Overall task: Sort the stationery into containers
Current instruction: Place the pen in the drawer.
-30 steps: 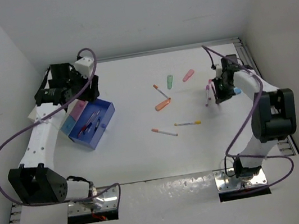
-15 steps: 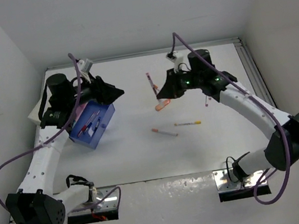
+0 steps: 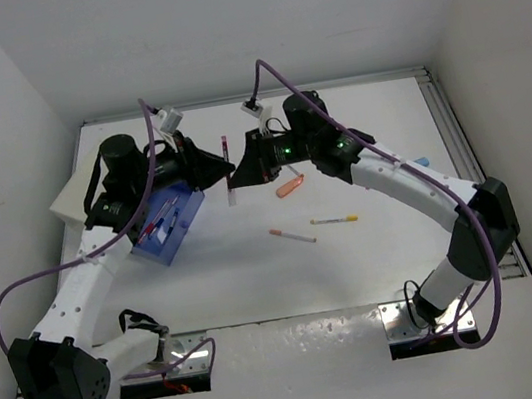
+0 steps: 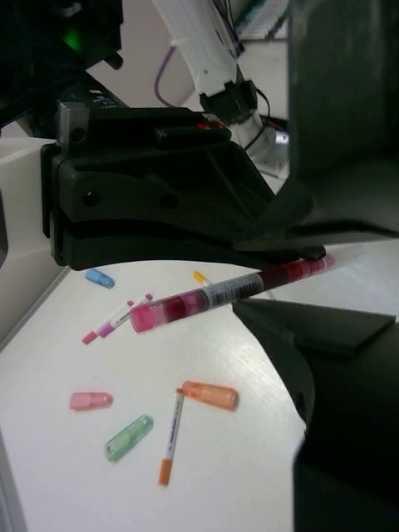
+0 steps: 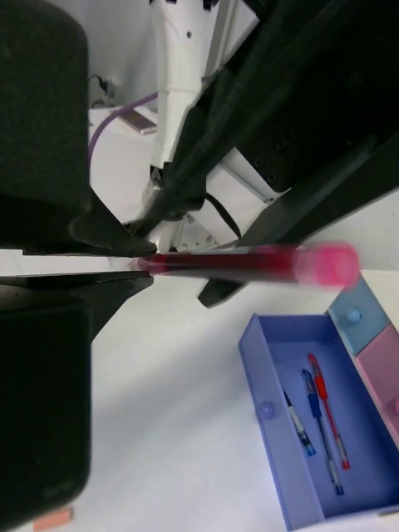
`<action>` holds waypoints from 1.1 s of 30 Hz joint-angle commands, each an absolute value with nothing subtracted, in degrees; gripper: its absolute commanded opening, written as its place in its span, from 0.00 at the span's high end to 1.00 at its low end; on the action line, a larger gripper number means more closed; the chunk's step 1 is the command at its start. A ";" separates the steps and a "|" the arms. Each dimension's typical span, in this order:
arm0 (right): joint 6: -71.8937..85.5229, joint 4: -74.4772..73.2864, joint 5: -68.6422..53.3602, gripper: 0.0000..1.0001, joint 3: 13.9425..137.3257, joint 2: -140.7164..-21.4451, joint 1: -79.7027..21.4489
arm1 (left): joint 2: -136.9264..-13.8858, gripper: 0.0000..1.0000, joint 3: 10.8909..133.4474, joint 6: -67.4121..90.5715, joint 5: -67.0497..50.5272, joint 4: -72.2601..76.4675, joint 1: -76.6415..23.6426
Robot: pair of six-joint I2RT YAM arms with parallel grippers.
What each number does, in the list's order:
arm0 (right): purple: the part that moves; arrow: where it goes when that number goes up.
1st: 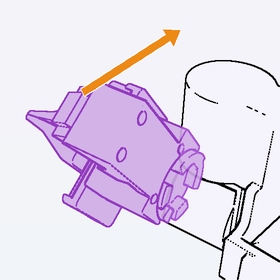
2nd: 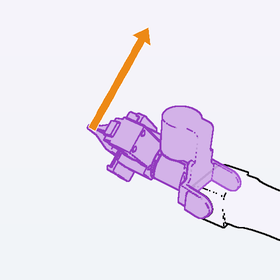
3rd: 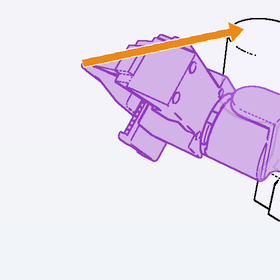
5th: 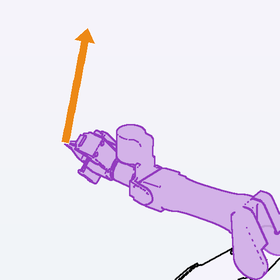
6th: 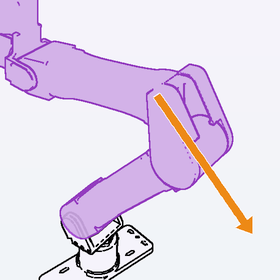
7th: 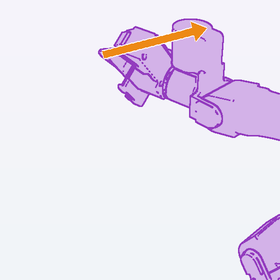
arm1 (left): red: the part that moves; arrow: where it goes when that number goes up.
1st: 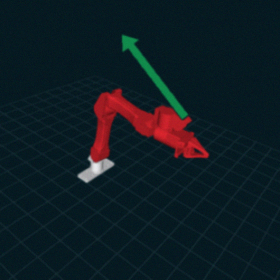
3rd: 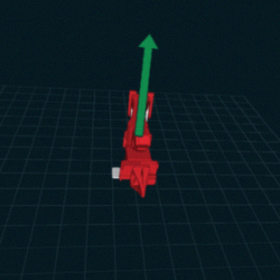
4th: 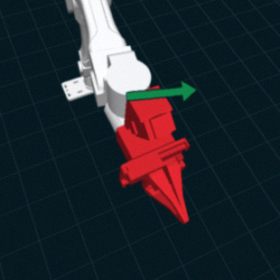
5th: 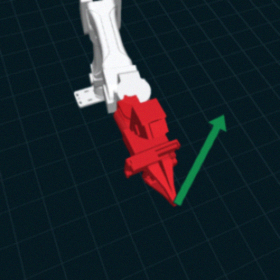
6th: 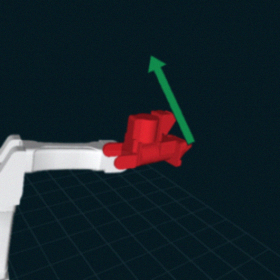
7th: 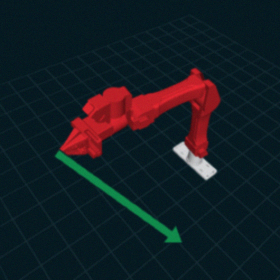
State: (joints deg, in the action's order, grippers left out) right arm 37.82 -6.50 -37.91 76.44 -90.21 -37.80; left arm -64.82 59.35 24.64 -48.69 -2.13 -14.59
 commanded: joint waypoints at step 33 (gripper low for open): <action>29.09 -10.20 -26.37 0.70 77.43 -94.91 -34.36 | -82.61 0.98 65.04 -20.66 -13.11 -29.80 1.93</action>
State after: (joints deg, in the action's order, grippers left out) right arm 29.69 -12.29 -28.45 75.75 -92.88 -33.41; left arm -81.41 64.99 -18.28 -17.19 -32.08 1.63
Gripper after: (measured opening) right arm 0.307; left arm 0.134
